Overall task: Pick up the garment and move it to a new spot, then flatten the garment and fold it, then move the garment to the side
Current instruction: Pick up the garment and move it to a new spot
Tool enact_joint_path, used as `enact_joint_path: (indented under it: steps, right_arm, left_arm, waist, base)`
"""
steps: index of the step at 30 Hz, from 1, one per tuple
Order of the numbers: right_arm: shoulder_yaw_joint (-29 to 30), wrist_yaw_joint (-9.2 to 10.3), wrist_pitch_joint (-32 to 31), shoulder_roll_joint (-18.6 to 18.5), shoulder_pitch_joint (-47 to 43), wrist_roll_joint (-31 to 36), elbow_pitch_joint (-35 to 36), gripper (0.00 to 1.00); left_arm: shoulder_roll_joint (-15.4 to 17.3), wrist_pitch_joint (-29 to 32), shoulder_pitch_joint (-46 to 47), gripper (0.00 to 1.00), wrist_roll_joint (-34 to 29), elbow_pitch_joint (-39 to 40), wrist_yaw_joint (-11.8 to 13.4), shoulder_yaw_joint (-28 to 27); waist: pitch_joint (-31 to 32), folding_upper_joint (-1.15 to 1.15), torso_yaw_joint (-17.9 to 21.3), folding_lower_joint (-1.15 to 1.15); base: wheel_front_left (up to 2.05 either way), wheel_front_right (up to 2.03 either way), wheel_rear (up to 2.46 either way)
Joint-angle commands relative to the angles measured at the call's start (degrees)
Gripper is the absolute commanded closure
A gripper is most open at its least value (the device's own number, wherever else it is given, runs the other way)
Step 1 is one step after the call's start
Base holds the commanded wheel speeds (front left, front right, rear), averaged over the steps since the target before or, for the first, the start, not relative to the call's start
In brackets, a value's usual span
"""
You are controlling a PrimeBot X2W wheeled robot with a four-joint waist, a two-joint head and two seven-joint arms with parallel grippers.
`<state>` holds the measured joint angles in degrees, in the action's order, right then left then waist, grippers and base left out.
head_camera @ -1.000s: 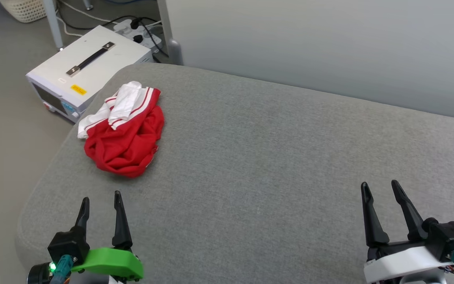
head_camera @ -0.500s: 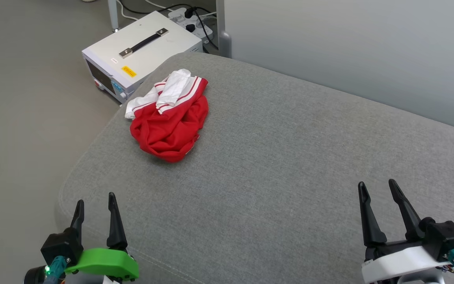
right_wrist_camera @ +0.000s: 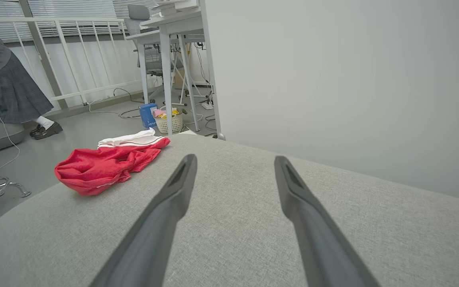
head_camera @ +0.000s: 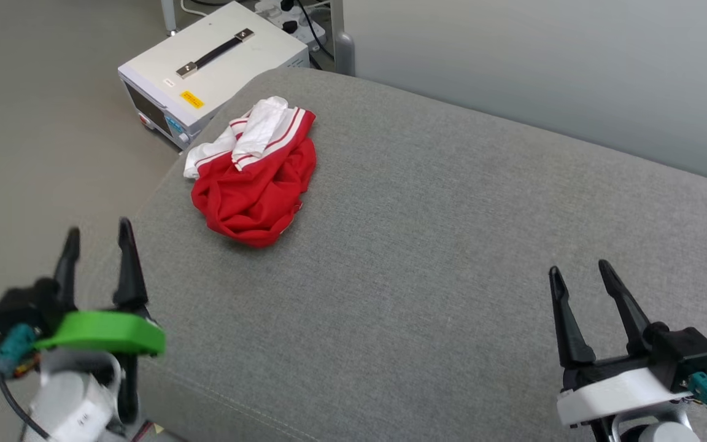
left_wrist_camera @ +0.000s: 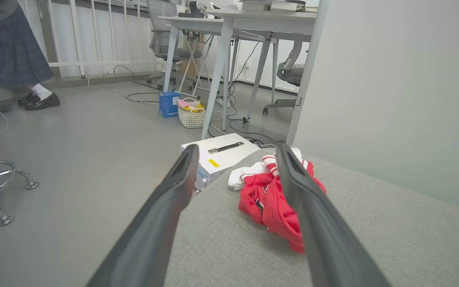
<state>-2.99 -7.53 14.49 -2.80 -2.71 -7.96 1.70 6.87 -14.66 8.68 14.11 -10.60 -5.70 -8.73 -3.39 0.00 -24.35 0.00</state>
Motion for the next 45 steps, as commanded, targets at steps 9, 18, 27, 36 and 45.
enact_joint_path:
  steps: [9,18,27,36,45]
  right_arm:
    - [1.24,0.04,0.51,-0.08,5.78,4.49,3.23,0.00]
    - [2.87,0.04,0.51,-0.88,8.84,6.00,5.92,0.00]
    - [4.60,0.04,0.51,-1.75,10.46,5.99,6.78,0.00]
    - [5.05,0.04,0.51,-2.54,12.15,6.05,7.08,0.00]
    - [5.53,0.04,0.51,-2.83,12.80,6.19,7.16,0.00]
  left_arm:
    - [12.12,4.11,21.42,0.00,5.07,-5.58,-1.73,3.89]
    - [21.29,20.54,38.35,0.00,17.98,-13.46,-1.78,13.45]
    - [26.90,45.27,45.92,0.00,30.34,-21.74,-1.78,22.20]
    - [30.04,59.83,46.22,0.00,38.23,-26.77,-1.79,28.52]
    - [26.90,61.95,43.84,0.00,39.39,-35.50,-1.79,33.94]
  waist:
    - [-10.96,0.00,5.92,0.00]
    - [-17.93,0.00,8.37,0.00]
    - [-21.68,0.00,10.98,0.00]
    - [-25.89,0.00,13.51,0.00]
    - [-28.34,0.00,13.87,0.00]
  base:
    - [0.00,0.00,0.00]
    - [0.00,0.00,0.00]
    - [0.00,0.00,0.00]
    - [0.00,0.00,0.00]
    - [0.00,0.00,0.00]
